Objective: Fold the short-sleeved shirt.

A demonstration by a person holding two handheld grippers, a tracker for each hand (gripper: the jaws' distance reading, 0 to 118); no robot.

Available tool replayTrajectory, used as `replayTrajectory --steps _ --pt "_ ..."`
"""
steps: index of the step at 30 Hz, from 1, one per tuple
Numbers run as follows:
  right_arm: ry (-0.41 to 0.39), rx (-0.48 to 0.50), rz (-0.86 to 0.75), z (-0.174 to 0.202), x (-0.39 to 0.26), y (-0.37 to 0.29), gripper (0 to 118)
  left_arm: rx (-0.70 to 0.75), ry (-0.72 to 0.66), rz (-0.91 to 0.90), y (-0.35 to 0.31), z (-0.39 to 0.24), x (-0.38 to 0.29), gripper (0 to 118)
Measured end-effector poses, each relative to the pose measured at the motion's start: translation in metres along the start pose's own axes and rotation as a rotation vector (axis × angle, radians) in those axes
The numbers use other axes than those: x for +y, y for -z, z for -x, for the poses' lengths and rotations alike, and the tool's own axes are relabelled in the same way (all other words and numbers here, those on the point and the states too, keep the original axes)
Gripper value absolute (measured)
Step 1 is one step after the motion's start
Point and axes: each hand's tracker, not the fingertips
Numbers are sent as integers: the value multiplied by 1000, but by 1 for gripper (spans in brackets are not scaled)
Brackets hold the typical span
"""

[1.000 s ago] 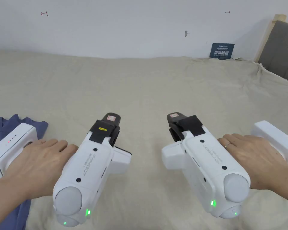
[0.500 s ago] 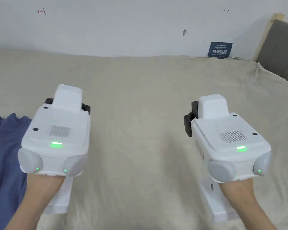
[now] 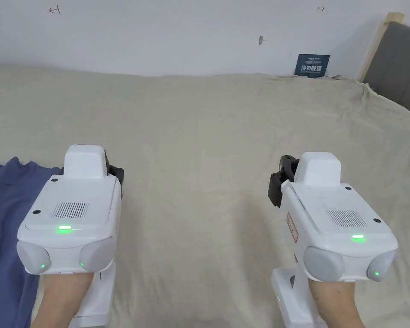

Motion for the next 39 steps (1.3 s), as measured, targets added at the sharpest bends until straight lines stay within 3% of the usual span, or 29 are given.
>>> replayTrajectory --steps 39 --pt "-22 12 3 1 0 -5 0 -19 26 -13 -4 -8 5 0"
